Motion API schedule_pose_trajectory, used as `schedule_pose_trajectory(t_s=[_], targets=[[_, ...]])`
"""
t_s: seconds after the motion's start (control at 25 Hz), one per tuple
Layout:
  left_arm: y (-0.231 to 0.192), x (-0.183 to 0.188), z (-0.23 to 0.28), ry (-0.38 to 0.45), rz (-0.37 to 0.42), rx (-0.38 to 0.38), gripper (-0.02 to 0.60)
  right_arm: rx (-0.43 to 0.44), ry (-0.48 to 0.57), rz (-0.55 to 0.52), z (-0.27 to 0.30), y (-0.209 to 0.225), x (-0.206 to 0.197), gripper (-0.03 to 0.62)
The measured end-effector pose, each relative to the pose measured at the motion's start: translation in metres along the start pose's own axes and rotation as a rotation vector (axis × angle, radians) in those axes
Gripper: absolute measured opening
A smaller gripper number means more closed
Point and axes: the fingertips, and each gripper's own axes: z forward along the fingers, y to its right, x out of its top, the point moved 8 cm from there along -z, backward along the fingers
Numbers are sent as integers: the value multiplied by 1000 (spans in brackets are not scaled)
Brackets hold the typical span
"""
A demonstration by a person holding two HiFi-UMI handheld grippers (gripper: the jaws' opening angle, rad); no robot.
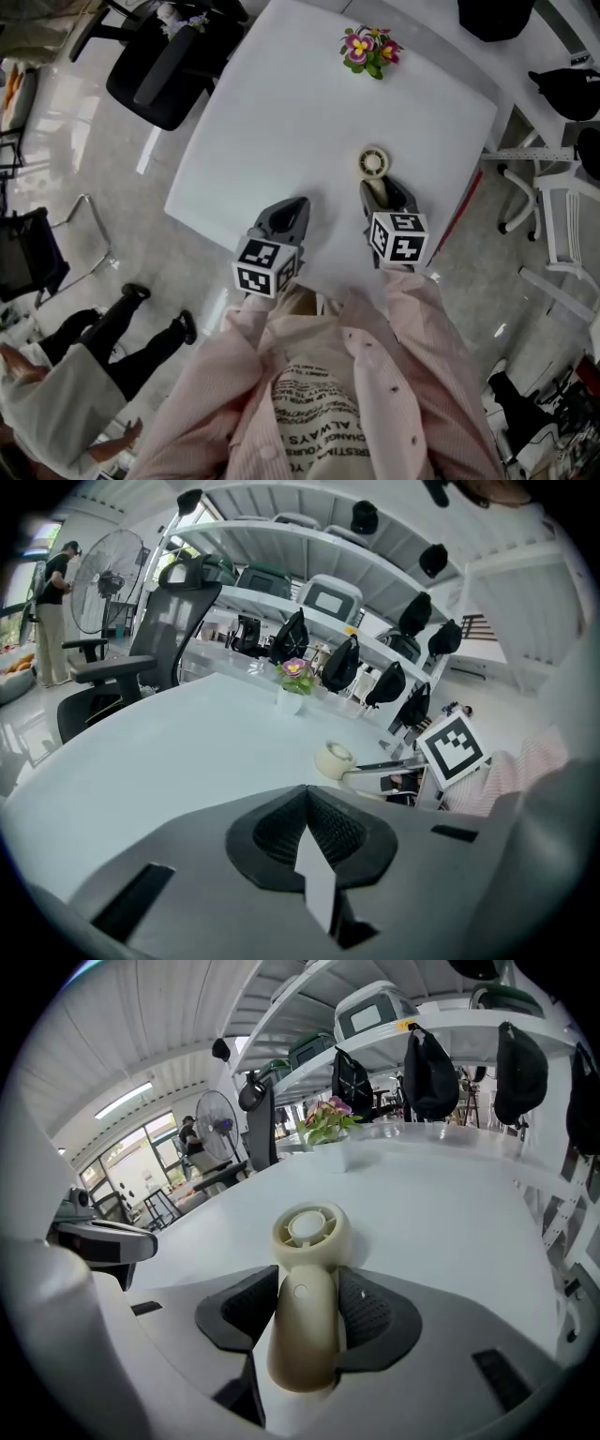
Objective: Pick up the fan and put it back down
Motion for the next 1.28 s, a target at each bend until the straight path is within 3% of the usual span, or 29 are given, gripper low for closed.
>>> schedule_pose_trajectory(t_s=[0.56, 0.88, 1.28], targets=[[19, 9, -19, 46, 28, -12, 2, 14, 125, -67, -34, -9, 14, 180], [36, 23, -41, 116, 41, -17, 2, 58, 178, -125, -70, -25, 27, 30], [57, 49, -77, 227, 113, -30, 2, 136, 275, -132, -120, -43, 49, 2]])
